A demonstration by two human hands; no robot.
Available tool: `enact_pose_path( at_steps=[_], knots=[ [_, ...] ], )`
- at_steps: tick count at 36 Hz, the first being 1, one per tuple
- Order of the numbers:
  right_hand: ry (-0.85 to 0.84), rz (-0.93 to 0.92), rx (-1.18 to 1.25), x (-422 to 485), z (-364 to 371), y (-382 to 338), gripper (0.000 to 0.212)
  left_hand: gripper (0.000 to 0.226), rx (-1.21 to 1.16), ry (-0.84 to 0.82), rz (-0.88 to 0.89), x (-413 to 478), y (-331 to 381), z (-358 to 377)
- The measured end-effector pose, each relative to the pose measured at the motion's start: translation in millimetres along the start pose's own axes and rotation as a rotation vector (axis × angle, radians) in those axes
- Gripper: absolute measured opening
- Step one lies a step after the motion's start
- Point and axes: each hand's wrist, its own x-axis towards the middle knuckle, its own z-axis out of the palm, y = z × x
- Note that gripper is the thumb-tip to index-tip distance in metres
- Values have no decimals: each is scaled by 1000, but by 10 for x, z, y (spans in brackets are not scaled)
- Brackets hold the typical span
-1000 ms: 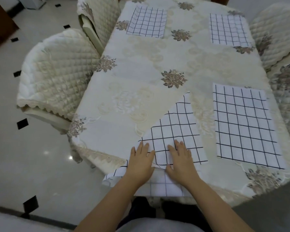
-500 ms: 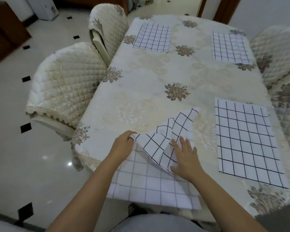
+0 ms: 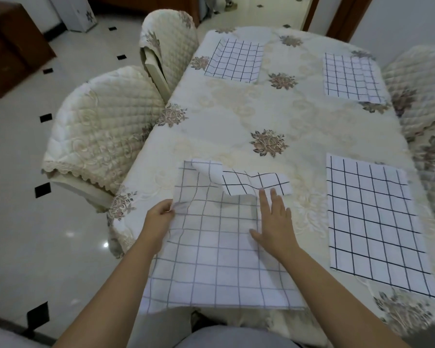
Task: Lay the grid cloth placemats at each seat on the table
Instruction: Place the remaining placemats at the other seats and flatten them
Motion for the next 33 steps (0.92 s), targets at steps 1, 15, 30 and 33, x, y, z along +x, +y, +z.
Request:
enact_pose_path(
  at_steps=[1, 15, 30, 33],
  knots=[
    [21, -4, 3, 27, -25, -18, 98, 29, -9, 35, -12, 1, -8, 0],
    [-74, -191, -111, 282, -53, -150, 94, 47, -40, -107, 13, -39, -60, -44],
    [227, -455, -292, 12, 454, -305, 133, 34, -459, -3, -160, -79, -76, -2],
    [254, -456, -307, 39, 465, -358, 108, 35, -347, 102, -162, -36, -147, 34]
  ],
)
